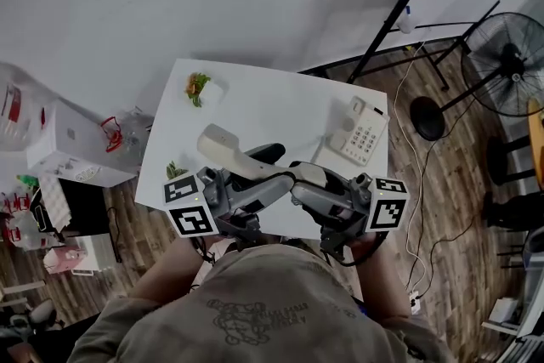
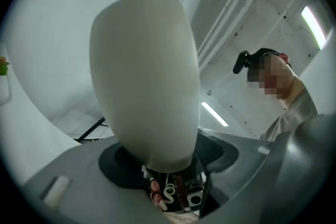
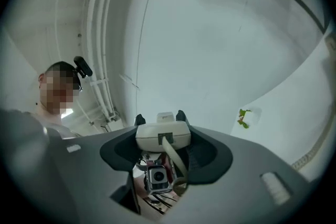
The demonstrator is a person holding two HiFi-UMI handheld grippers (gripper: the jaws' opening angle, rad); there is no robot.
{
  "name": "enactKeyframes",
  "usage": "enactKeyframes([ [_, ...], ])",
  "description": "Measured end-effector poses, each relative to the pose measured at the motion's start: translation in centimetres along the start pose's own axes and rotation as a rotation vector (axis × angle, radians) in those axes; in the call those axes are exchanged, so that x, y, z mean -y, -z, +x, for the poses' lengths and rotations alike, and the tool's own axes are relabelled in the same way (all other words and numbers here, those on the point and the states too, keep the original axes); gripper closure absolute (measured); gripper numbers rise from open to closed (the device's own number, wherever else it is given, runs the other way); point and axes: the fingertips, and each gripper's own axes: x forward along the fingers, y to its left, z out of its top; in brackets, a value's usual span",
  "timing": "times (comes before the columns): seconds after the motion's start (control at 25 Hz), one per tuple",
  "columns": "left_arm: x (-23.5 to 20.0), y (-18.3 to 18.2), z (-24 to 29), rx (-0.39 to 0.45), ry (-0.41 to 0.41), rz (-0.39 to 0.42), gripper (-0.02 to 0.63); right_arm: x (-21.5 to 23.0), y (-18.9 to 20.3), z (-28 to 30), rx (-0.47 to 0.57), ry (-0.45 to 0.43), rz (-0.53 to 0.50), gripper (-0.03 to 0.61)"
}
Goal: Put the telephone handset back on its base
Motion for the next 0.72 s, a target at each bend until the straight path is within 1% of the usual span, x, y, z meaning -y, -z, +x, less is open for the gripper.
enactKeyframes([
  [0.08, 0.6, 0.0, 0.3, 0.003, 0.02, 0.006, 0.36, -0.3, 0.0, 0.1, 0.022, -0.044, 0.032, 0.31],
  [0.16, 0.6, -0.2, 0.4, 0.004, 0.017, 0.012, 0.397, -0.4, -0.2, 0.1, 0.041, -0.072, 0.055, 0.31],
  [0.28, 0.4, -0.5, 0.5, -0.005, 0.01, 0.018, 0.399, -0.4, -0.3, 0.2, 0.058, -0.091, 0.071, 0.31],
  [0.4, 0.4, -0.7, 0.5, -0.01, 0.013, 0.023, 0.4, -0.4, -0.4, 0.5, 0.053, -0.089, 0.043, 0.307],
  [0.48, 0.1, -0.9, 0.4, -0.007, -0.006, 0.034, 0.402, -0.1, -0.5, 0.5, 0.045, -0.044, -0.016, 0.301],
  [0.6, -0.5, -1.0, 0.0, -0.013, -0.054, 0.063, 0.402, 0.9, -1.0, 0.2, 0.026, 0.077, -0.14, 0.261],
  [0.72, -1.0, -1.4, -0.5, -0.019, -0.098, 0.087, 0.403, 1.4, -1.6, -0.5, 0.022, 0.163, -0.219, 0.25],
])
